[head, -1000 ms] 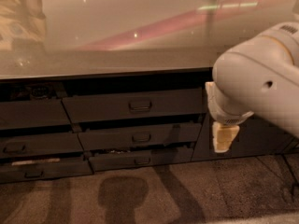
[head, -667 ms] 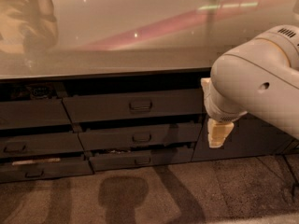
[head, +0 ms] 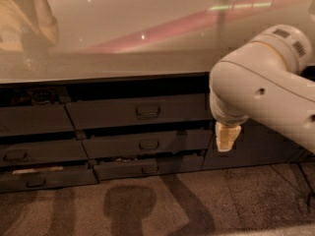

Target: Open top drawer

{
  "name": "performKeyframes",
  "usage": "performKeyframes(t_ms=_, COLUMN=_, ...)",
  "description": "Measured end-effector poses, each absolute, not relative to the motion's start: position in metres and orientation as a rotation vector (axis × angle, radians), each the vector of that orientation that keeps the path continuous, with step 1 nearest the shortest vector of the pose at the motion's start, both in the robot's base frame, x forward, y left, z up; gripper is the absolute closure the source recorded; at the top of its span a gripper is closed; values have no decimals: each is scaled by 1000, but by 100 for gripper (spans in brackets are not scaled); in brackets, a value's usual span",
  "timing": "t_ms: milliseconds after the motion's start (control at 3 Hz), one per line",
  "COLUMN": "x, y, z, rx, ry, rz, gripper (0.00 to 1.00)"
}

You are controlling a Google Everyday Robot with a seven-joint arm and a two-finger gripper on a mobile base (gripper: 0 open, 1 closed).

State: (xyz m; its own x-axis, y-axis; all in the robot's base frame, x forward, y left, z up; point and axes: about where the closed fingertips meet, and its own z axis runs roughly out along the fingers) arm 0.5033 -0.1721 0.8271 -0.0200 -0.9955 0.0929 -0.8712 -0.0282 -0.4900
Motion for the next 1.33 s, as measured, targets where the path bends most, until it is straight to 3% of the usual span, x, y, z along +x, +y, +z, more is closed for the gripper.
performKeyframes(t_ms=667, x=568, y=-189, z=787, rx=-1971, ry=2090, rz=-647, gripper=0)
performKeyframes(t_ms=1333, x=588, y=-192, z=768, rx=-1995, ry=2116, rz=-610, gripper=0)
